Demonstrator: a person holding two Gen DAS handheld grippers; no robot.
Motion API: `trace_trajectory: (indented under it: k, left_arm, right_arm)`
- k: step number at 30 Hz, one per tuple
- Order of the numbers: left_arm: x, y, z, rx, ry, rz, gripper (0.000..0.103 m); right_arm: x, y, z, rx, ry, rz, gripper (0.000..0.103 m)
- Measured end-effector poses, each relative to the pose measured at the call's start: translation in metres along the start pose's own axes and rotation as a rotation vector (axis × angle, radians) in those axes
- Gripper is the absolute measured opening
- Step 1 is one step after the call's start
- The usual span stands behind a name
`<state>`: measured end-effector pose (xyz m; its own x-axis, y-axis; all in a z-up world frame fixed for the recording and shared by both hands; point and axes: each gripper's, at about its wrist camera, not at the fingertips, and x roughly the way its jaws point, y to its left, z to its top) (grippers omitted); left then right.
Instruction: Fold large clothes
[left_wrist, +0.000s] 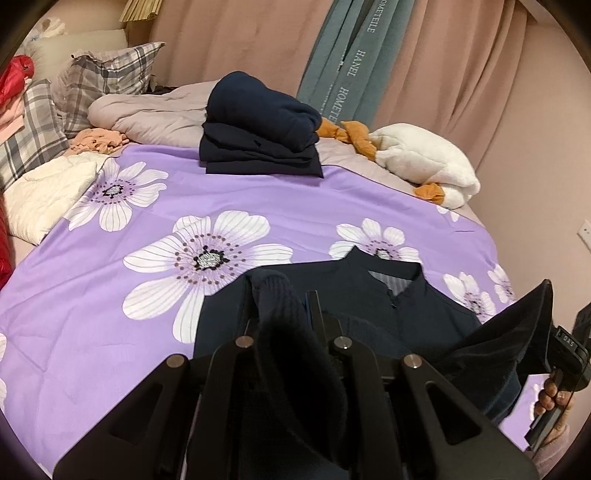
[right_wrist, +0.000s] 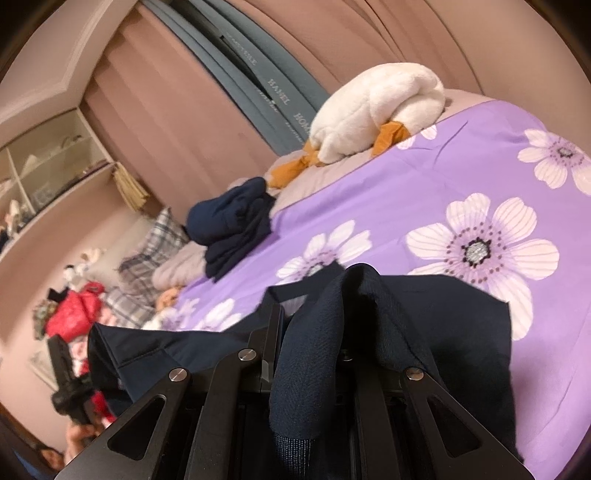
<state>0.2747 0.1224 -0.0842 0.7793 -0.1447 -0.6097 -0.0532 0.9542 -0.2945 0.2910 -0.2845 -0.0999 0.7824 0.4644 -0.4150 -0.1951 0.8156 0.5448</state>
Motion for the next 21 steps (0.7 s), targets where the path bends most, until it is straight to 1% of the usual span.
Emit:
trace_trajectory:
  k: [2, 4, 7, 13, 17, 21]
  left_arm:
    - [0.01, 0.002, 0.001, -0.001, -0.001, 0.021, 0.012]
    - [0.025, 0.008, 0.001, -0.014, 0.016, 0.04, 0.012]
    - [0.046, 0.017, -0.003, -0.036, 0.053, 0.064, 0.012]
    - [0.078, 0.038, -0.01, -0.113, 0.125, 0.071, 0.012]
    - [0.093, 0.037, -0.009, -0.117, 0.153, 0.091, 0.012]
    - [0.105, 0.039, -0.002, -0.12, 0.17, 0.109, 0.013]
  right_arm:
    - [0.007, 0.001, 0.001, -0.028, -0.003, -0.045, 0.012]
    - [0.017, 0.001, 0.0, -0.047, 0.006, -0.076, 0.012]
    - [0.029, -0.008, -0.002, -0.03, 0.026, -0.089, 0.012]
    - [0.045, -0.034, -0.012, 0.031, 0.071, -0.103, 0.012]
    - [0.052, -0.042, -0.013, 0.052, 0.093, -0.108, 0.012]
    - [0.058, -0.042, -0.006, 0.044, 0.107, -0.116, 0.012]
